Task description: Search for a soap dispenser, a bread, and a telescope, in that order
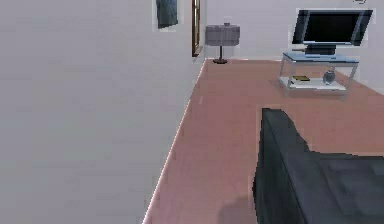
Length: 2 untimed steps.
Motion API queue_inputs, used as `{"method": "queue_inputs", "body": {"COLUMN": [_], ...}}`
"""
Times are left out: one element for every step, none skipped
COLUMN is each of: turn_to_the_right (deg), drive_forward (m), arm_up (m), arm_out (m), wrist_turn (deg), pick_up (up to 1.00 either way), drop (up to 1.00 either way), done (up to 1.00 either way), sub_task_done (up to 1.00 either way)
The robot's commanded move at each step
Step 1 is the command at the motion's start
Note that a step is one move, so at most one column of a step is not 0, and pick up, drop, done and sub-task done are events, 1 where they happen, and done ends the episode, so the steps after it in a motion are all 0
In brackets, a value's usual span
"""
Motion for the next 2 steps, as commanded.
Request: {"method": "queue_inputs", "body": {"turn_to_the_right": [0.0, 6.0], "drive_forward": [0.25, 0.00], "arm_up": [0.00, 0.00], "arm_out": [0.00, 0.00], "wrist_turn": [0.0, 0.0], "pick_up": [0.00, 0.00], "drop": [0.00, 0.00], "done": [0.00, 0.00], "sub_task_done": [0.00, 0.00]}}
